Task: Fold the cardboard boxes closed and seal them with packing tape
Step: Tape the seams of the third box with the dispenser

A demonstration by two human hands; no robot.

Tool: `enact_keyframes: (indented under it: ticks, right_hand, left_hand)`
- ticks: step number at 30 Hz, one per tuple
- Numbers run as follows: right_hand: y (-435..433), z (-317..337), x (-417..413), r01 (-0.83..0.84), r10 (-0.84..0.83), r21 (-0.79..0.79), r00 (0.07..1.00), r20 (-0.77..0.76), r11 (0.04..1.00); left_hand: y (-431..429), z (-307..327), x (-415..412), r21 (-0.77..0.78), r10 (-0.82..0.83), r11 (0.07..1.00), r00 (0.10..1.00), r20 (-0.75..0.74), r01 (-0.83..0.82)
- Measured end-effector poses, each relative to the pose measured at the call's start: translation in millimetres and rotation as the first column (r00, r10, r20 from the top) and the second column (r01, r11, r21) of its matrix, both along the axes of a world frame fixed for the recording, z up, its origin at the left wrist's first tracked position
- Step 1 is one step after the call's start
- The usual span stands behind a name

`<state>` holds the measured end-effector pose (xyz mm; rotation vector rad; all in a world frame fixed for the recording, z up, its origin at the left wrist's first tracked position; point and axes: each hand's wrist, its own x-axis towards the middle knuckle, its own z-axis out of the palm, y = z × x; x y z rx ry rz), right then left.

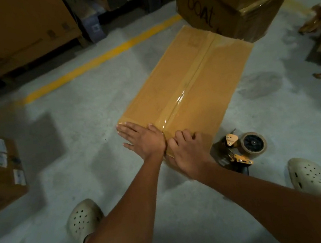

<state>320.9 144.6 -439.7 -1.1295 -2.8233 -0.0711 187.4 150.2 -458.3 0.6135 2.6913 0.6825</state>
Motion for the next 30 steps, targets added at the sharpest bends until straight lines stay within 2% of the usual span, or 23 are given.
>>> enact_keyframes:
  ticks: [3,5,6,8,11,14,17,18,20,22,25,27,28,30]
  right_hand:
    - [-5.9,-9.6,2.0,-0.078,0.078,-0.034,0.997,-0.019,0.996]
    - [-4.3,-9.6,0.1,-0.225,0.237,-0.114,0.967,0.097,0.968]
    - [-3.1,-6.3,-5.5,-0.246,0.265,-0.139,0.955,0.133,0.959]
    - [-3.1,1.4,-22.8,-0.177,0.191,-0.114,0.973,0.131,0.978]
    - [3.4,5.3,-48.8,-0.106,0.105,0.014,0.994,0.042,0.994]
    - [9.7,-3.5,-66.0,-0.069,0.07,0.04,0.998,-0.002,0.997]
    - [9.2,-8.5,-90.4,0.139,-0.139,0.001,0.99,-0.026,0.99]
    - [9.2,-10.4,-99.0,0.176,-0.176,-0.008,0.984,-0.017,0.984]
    - [8.4,-13.5,-108.4,0.148,-0.148,0.004,0.989,-0.004,0.989]
    - [9.8,-17.2,-106.5,0.047,-0.047,-0.005,0.999,-0.023,0.999]
    - [20.6,-19.0,-90.6,-0.167,0.174,-0.105,0.983,0.061,0.98]
    - [35.6,-14.1,-69.6,-0.278,0.298,-0.17,0.948,0.109,0.945]
    - [43.5,-12.0,-56.5,-0.292,0.317,-0.19,0.94,0.123,0.938]
    - [55.2,-8.1,-31.0,-0.186,0.217,-0.206,0.967,0.137,0.961]
  left_hand:
    - [-9.6,-4.9,-44.7,0.097,-0.099,0.989,0.989,-0.107,0.109]
    - [-15.3,-12.9,-69.4,0.228,-0.203,0.949,0.975,-0.091,0.219]
    - [-16.1,-16.6,-74.2,0.273,-0.243,0.929,0.968,-0.057,0.249]
    - [-12.9,-23.2,-74.4,0.359,-0.23,0.908,0.973,-0.006,0.217]
    - [-9.5,-27.0,-70.4,0.47,-0.143,0.876,0.989,0.039,0.109]
    - [-5.8,-32.5,-76.8,0.484,-0.08,0.873,0.997,0.017,0.062]
    - [-0.1,-30.7,-81.0,0.488,-0.052,0.873,0.997,0.055,0.019]
    - [1.8,-31.1,-85.4,0.482,-0.045,0.876,0.996,0.078,0.001]
    - [3.7,-29.8,-93.9,0.458,-0.053,0.889,0.995,0.083,0.009]
    - [4.9,-28.6,-95.2,0.438,-0.069,0.898,0.996,0.059,0.037]
    - [3.5,-23.5,-89.4,0.376,-0.063,0.926,0.998,0.026,0.049]
    - [5.9,-16.2,-85.5,0.19,-0.099,0.974,0.986,-0.136,0.124]
    - [8.5,-12.1,-81.8,0.073,-0.177,0.977,0.956,-0.236,0.199]
    - [14.9,-0.9,-62.0,-0.122,-0.4,0.916,0.864,-0.307,0.381]
